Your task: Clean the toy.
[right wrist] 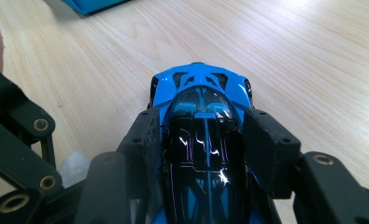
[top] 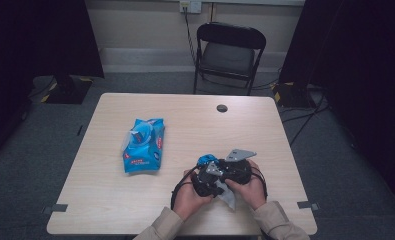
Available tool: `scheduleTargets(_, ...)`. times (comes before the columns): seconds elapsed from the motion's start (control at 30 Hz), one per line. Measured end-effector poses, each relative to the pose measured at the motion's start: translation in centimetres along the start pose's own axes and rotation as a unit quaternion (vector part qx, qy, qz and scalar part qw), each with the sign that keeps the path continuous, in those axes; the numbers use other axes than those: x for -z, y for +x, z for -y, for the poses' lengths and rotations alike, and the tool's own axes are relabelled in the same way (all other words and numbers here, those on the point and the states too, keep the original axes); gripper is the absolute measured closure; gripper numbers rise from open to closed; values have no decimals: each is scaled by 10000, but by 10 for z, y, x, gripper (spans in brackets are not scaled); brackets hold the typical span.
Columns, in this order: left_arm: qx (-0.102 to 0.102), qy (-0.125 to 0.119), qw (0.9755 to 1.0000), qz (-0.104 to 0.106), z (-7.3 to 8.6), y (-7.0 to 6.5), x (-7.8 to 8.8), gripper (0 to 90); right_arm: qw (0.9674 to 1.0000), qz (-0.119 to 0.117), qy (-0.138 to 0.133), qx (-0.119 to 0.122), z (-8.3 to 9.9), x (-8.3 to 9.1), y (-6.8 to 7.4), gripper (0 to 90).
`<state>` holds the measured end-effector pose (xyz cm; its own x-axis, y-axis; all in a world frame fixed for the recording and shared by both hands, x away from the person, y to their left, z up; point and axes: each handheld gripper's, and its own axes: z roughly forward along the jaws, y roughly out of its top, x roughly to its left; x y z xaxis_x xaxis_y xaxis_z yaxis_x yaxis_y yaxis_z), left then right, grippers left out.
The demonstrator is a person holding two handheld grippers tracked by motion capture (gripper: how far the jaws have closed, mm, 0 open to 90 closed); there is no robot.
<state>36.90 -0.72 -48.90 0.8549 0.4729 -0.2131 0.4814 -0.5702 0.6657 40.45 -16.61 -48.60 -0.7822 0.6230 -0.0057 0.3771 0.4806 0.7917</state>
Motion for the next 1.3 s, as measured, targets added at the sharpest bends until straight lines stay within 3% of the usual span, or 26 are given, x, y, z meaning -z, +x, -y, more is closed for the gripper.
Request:
scheduleTargets(0.27,-50,-42,9998,176,-1,-5,1,823,10000,-5,-7,-5,0,0,0,479)
scheduleTargets(0.33,-116,-77,9998,124,0,-5,4,824,10000,-5,-7,-3,0,0,0,478)
scheduleTargets(0.53,-60,9,10000,14,6,6,20,826,10000,0,-20,-13,1,0,0,479)
scheduleTargets(0.93,425,-197,9978,-465,20,47,59,828,10000,-6,-29,-16,1,0,0,478)
scheduleTargets(1.2,706,-282,9935,-852,24,75,75,828,10000,-16,-40,-14,1,0,0,478)
scheduleTargets(1.3,826,-244,9920,-918,26,83,74,827,10000,-11,-41,-11,1,0,0,478)
